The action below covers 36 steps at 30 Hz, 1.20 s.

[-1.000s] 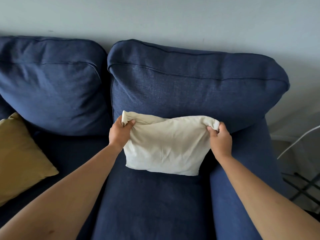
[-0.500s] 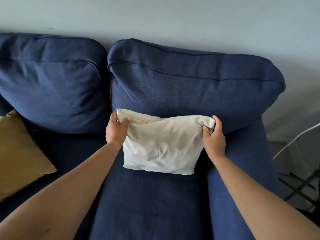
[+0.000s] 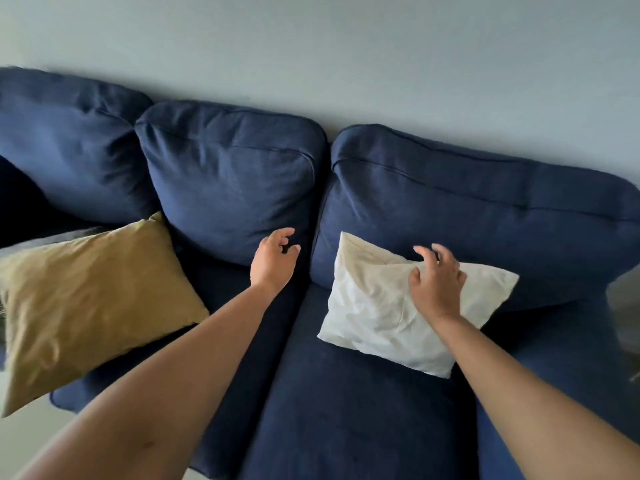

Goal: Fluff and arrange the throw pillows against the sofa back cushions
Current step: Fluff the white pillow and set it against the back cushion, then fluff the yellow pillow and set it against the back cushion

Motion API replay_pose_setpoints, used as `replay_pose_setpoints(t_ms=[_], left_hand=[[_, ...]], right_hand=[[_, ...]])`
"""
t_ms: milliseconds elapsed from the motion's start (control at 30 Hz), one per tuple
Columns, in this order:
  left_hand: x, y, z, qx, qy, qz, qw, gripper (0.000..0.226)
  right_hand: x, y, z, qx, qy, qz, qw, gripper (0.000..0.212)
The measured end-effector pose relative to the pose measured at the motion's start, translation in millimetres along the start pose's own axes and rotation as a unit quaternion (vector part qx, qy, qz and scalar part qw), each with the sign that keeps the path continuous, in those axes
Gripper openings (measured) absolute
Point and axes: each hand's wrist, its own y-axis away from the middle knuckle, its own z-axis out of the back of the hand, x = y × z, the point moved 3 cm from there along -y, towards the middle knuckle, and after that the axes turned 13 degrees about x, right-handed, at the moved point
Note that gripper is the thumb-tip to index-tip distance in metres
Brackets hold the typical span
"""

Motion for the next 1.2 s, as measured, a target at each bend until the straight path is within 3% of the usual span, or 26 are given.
replay_pose_setpoints(t_ms=[233, 433, 700, 967, 1200], left_hand=[[102, 27, 132, -0.024, 0.019, 0.041, 0.999, 0.041], [242, 68, 279, -0.008, 0.017, 0.139, 0.990, 0.043], [389, 104, 448, -0.094, 0.021, 0.245, 0.965, 0.046], [463, 86, 477, -0.116, 0.130, 0.283, 0.943, 0.068], [519, 56, 452, -0.072, 0.282, 0.335, 0.896, 0.088]], right_hand=[[157, 29, -82, 0.094, 0.003, 0.057, 0.994, 0.038], [307, 75, -188, 0.177, 0.009, 0.066, 0.982, 0.038], [472, 123, -315, 0.293, 0.025, 0.132, 0.947, 0.039], [561, 95, -398, 0.350, 0.058, 0.198, 0.914, 0.052], [631, 58, -496, 0.406, 0.164, 0.269, 0.858, 0.100]])
